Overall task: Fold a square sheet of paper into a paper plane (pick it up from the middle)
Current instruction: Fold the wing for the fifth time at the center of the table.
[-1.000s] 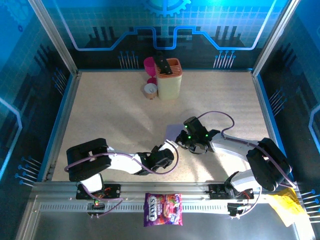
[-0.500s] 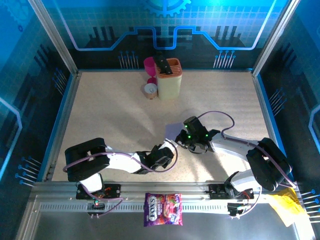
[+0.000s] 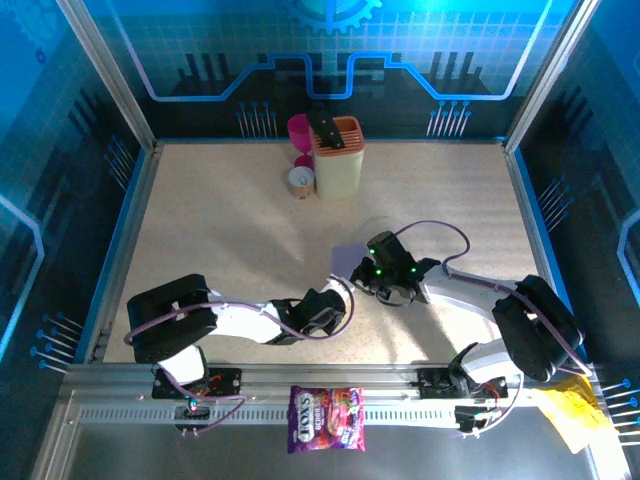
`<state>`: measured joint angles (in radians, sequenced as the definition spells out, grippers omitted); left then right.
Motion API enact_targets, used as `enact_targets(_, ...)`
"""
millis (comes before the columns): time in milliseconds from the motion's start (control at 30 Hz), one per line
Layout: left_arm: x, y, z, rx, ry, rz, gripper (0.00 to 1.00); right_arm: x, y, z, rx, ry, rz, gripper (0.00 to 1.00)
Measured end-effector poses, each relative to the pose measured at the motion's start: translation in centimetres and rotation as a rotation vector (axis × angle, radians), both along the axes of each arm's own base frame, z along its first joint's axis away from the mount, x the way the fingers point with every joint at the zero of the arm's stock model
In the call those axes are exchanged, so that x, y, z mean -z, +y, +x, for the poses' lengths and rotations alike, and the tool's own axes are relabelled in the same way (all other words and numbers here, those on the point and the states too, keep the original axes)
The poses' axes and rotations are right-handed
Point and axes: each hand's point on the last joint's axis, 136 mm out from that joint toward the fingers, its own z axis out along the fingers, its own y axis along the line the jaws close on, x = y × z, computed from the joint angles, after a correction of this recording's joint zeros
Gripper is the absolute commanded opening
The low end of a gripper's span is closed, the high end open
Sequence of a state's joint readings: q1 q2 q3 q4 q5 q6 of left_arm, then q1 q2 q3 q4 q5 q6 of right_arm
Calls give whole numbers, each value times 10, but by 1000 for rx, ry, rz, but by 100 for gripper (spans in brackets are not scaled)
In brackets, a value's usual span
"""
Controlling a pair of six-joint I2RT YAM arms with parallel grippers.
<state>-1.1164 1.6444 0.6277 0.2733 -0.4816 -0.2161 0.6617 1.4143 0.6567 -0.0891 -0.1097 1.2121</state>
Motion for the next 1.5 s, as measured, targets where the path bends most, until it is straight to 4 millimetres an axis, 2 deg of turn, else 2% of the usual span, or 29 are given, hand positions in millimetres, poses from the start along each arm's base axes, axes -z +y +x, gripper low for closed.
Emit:
enact_targets(33,0,-1,-1,2,7,-5,0,0,0,0,1,1,0,0)
enact_targets(100,1,-1,-1,2,24,-15,1,1,1,1,3,5,1,0)
enact_targets(167,1,-1,-2,3,39,-26,15,1,2,2,8,9,3,0)
enact_targets(233,1,-1,-2,4,58,-34,22,0,2,3,11,6,1,0)
enact_targets(333,0,0,-3,-1,82,-50,40,-1,3,5,12,1,3,0)
enact_targets(500,-7,1,-1,-15,105,-85,47,-8,7,11,12,-21,21,0)
enact_targets(833,-10,3,1,-21,116,-99,40,-11,9,14,15,-34,29,0)
enact_targets(1100,-10,4,4,-29,115,-96,50,-11,8,16,27,-40,25,0)
enact_targets(1500,-12,11,11,-43,86,-42,58,-11,9,20,43,-49,30,0)
